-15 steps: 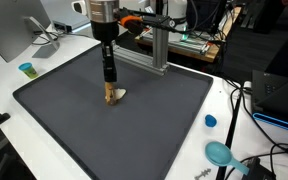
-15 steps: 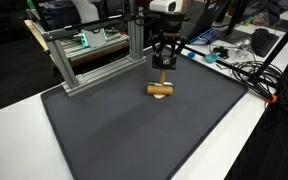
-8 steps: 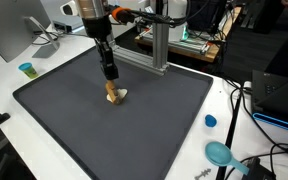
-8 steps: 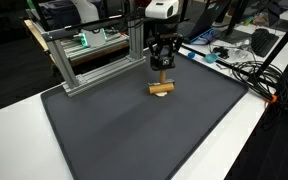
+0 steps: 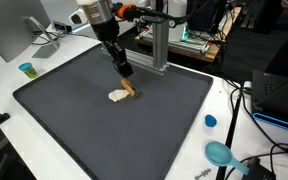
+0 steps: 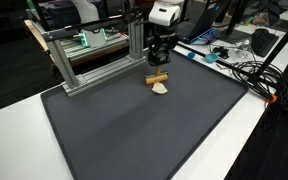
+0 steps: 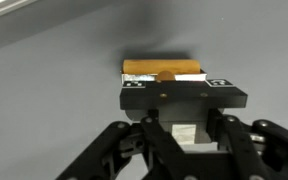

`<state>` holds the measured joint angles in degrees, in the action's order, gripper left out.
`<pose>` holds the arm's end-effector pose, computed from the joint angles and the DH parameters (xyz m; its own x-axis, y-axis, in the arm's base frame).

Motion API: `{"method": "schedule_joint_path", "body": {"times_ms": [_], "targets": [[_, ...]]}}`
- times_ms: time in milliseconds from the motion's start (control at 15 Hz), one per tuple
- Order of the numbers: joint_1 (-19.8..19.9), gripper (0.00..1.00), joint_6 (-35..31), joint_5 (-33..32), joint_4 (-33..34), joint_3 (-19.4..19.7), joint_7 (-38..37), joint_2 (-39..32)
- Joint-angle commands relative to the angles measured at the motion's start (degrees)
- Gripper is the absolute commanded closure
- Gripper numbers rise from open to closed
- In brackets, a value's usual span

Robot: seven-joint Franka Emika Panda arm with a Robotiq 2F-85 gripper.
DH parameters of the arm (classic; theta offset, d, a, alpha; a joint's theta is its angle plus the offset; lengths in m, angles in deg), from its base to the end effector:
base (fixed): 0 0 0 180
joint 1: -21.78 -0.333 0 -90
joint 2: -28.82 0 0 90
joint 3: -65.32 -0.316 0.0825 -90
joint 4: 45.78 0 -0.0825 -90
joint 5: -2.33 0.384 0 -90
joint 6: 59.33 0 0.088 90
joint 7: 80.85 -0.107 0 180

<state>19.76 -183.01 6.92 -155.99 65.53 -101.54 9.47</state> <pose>0.6074 0.0225 0.3075 0.9236 -0.3647 -0.1184 -0.3694 -0.9291 -0.0199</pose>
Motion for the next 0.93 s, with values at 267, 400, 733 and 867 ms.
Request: {"method": "schedule_joint_path", "body": {"times_ms": [267,400,733,867], "targets": [[-0.22,0.79,1.83,0.60,-2.84,-0.81,6.83,4.46],[-0.37,0.79,1.54,-3.19,-5.02,-0.07,10.46,10.28],[-0.10,0.79,5.20,-9.92,1.81,-0.46,19.27,15.71],[0.13,0.79,2.20,-9.40,4.20,-0.70,24.14,15.54]]}}
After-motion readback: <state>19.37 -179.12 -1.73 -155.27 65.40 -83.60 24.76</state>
